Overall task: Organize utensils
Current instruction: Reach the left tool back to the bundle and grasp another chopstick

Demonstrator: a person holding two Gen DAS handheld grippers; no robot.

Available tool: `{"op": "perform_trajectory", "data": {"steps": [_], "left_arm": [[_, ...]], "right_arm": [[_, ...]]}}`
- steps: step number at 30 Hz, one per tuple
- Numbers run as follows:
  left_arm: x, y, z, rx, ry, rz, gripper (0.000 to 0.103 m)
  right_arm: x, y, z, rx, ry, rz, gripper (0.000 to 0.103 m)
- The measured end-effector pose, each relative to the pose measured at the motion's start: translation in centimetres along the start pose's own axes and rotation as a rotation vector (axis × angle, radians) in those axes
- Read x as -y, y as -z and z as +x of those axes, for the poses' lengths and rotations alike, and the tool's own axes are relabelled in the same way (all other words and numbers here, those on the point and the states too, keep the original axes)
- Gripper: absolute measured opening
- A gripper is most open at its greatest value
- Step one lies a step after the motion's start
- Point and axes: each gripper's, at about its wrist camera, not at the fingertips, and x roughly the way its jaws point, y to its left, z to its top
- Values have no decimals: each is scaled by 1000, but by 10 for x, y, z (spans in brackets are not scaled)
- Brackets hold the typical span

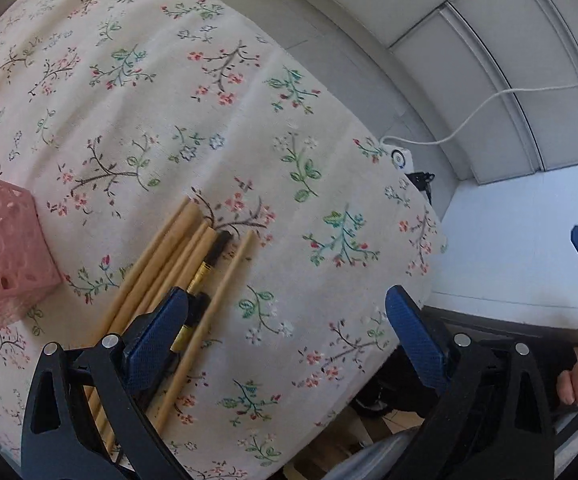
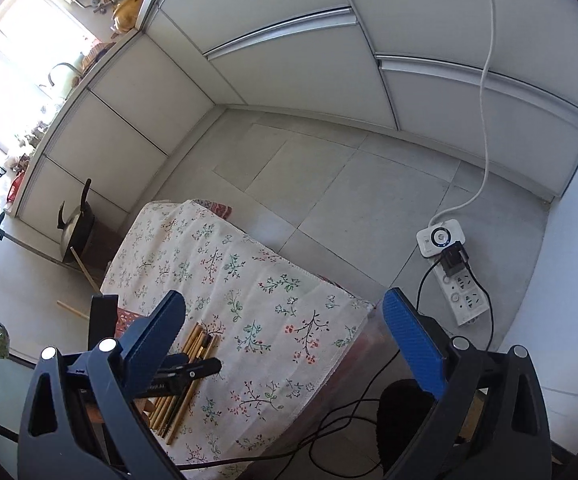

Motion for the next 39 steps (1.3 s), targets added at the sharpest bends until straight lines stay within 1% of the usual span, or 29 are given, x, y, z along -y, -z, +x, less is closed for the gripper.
{"op": "perform_trajectory", "data": {"steps": [2,5,7,8,10,11,13,14,16,21,22,25,26,28,30,31,35,36,37,38,39], "left_arm": [[-3,-4,2,9,25,-3,91],[4,-9,1,19,29,27,85],[11,-9,1,16,43,59,78],[15,-9,1,13,35,73,76],[19,-8,6,2,13,91,69],[19,-9,10,-7,-1,93,68],[17,-10,17,-13,-45,96,63],[17,-11,16,0,-67,107,63],[17,-12,20,-10,-113,117,60],[23,-10,22,-10,-113,163,60],[27,-12,25,-9,-119,165,60],[24,-12,32,-18,-137,153,61],[26,-11,33,-10,-142,170,61],[31,-7,34,-16,-187,205,59],[43,-2,40,-14,-267,260,57],[49,0,44,-8,-288,273,55],[56,1,45,1,-272,274,41],[56,1,45,5,-270,269,37],[55,1,44,8,-263,264,30],[53,1,43,14,-257,255,28],[51,1,42,23,-251,239,22]], "right_arm": [[0,1,2,-8,4,-9,96],[0,0,5,-22,5,-7,96],[2,0,6,-25,8,-5,96],[2,0,6,-25,12,-5,96],[4,-1,6,-26,15,-3,96],[5,-1,6,-26,15,-1,96],[7,-1,6,-28,16,5,96],[8,-2,6,-31,16,10,96],[11,-2,7,-39,9,23,96],[13,-2,8,-46,8,34,96],[12,-1,8,-44,13,30,96],[9,2,7,-40,22,5,96],[8,2,7,-39,28,-10,96],[6,3,8,-38,36,-28,96],[6,3,10,-48,33,-26,96],[6,3,11,-55,33,-25,96],[4,5,16,-70,55,-45,96],[4,5,16,-71,55,-47,96],[4,5,16,-73,53,-46,96],[5,5,17,-78,49,-42,96],[5,5,18,-86,46,-39,96]]}}
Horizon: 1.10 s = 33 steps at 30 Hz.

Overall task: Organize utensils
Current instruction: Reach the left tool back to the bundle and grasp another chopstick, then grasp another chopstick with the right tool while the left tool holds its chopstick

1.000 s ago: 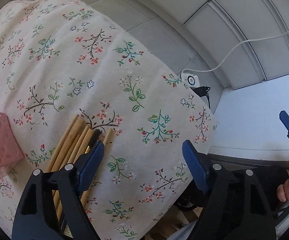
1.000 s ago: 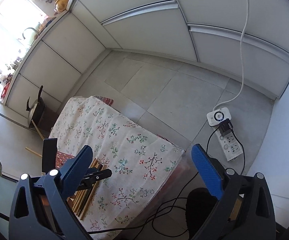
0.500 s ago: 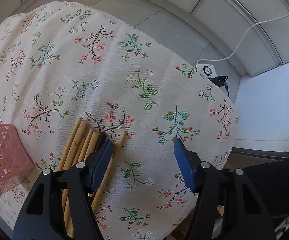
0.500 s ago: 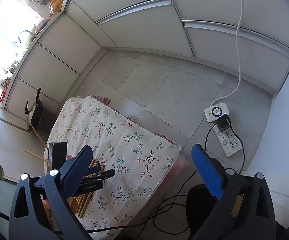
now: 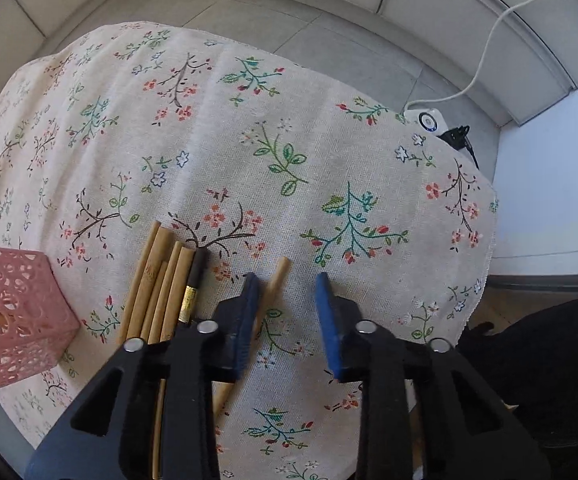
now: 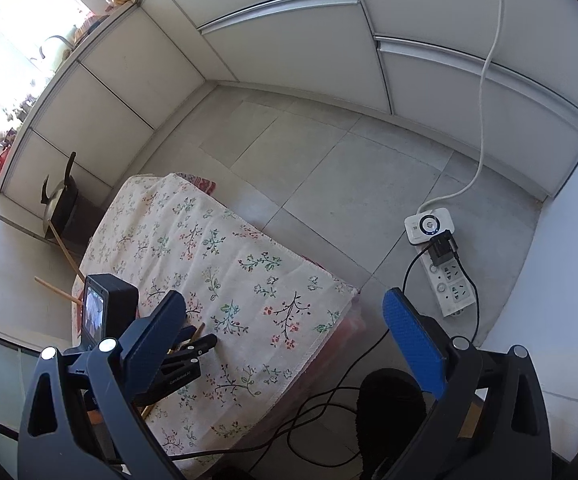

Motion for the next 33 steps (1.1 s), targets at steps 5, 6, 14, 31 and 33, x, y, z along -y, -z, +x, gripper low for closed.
{"op": "perform_trajectory", "data": {"steps": [5,6,14,31,33], "left_arm": [[-29,12,-9,46,59,-109,5],[-32,14,-11,52,72,-119,4],[-39,46,-56,156,67,-142,4],[-79,178,-222,614,68,-326,4],[-85,189,-239,671,70,-352,4]], "right_arm": [[0,2,11,-57,-27,23,96],[-2,3,13,-67,-30,29,96],[-23,13,35,-165,-64,42,96],[-131,64,139,-507,-66,49,45],[-137,68,150,-520,-61,89,38]]}}
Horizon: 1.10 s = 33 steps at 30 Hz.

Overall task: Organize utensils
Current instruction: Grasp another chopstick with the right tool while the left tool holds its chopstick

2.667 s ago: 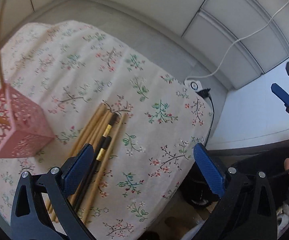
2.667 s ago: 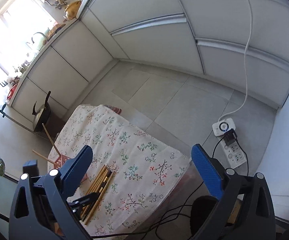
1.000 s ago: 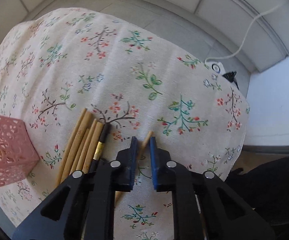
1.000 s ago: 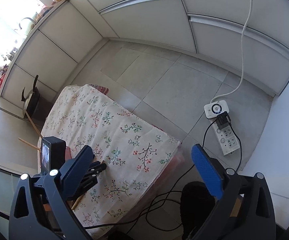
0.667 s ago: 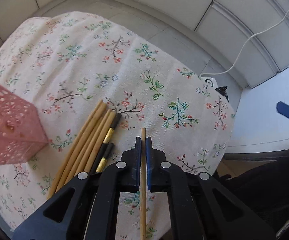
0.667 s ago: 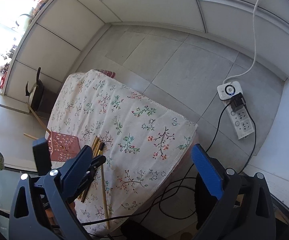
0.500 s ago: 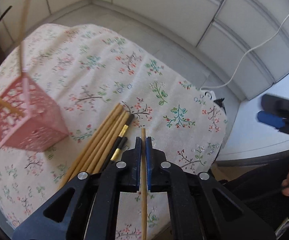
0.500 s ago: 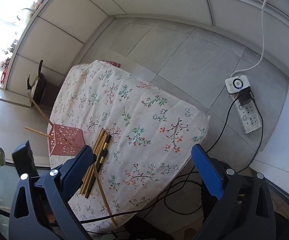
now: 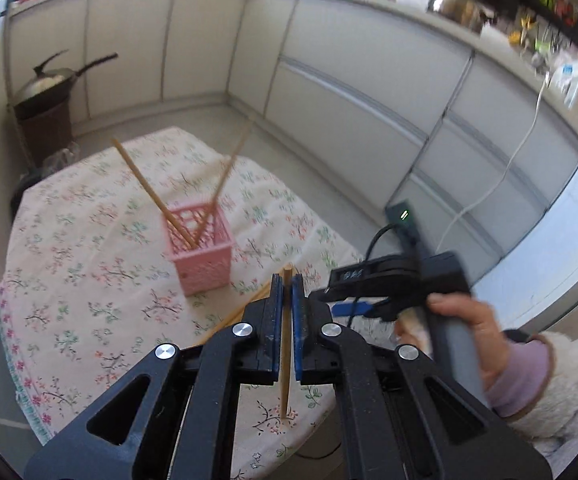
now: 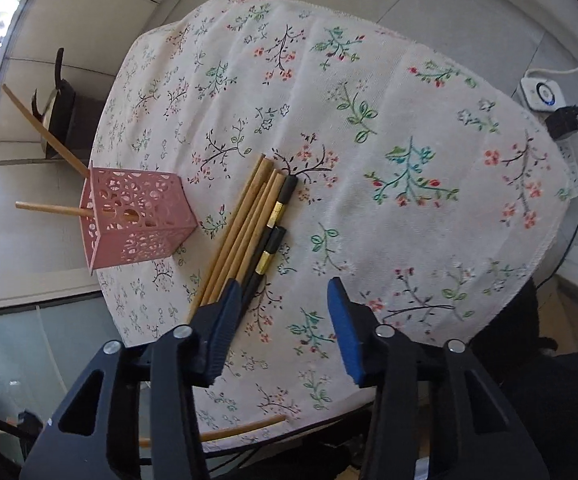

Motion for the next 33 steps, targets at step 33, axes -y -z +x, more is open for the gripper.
{"op": "perform_trajectory", "data": {"steps": [33], "left_arm": [[-31,-11,-62,208,27,-89,4]], "right_arm": [[-37,-64,53,37,57,43,13]]}}
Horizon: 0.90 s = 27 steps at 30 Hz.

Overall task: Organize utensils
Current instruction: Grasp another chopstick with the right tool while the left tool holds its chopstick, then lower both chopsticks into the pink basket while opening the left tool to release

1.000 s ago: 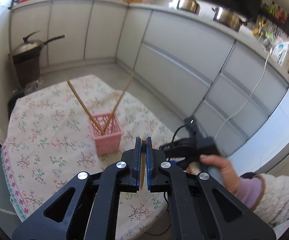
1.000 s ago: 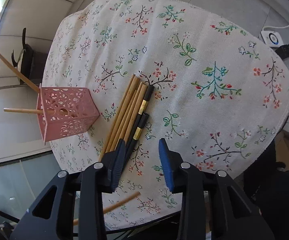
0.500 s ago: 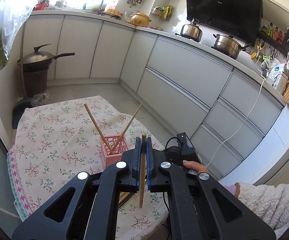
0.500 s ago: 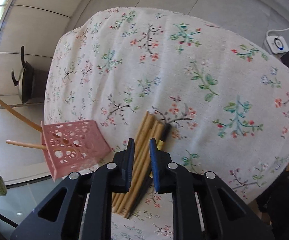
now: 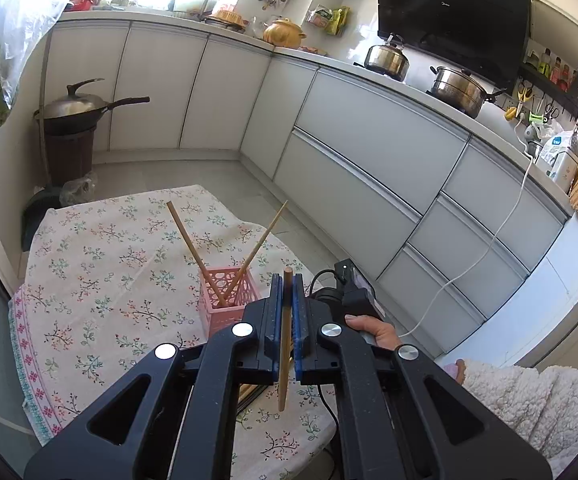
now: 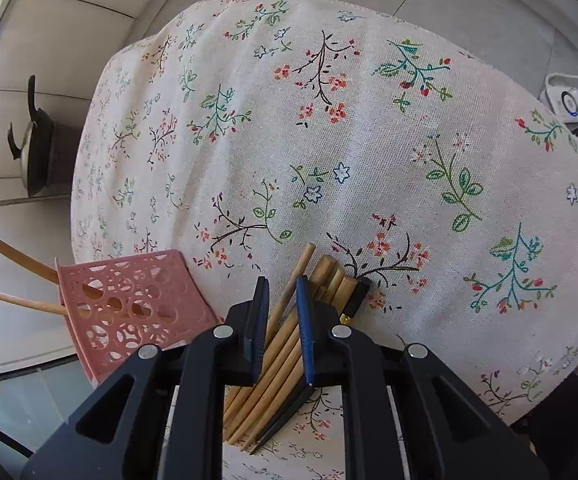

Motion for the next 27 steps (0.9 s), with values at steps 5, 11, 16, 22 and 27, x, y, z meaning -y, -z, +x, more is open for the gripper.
{"op": "perform_trajectory", "data": {"steps": [5,11,16,22,27], "left_arm": [[0,-1,-1,5,1,0,4],[-3,-1,-5,17,-4,-15,4],[-3,-3,-16,56,-11,-28,4],[3,-6,-29,119,-50,-28,4],[8,-9,-34,146,-79,-43,4]], "right_arm": [[-24,-3,17,-3,134,-22,12],[-31,-4,16,46,113,-1,9],[-21,8,-8,107,-8,-11,6],[-27,39,-67,204,-89,-148,5],[-24,73,-128,301,-141,-273,5]]}}
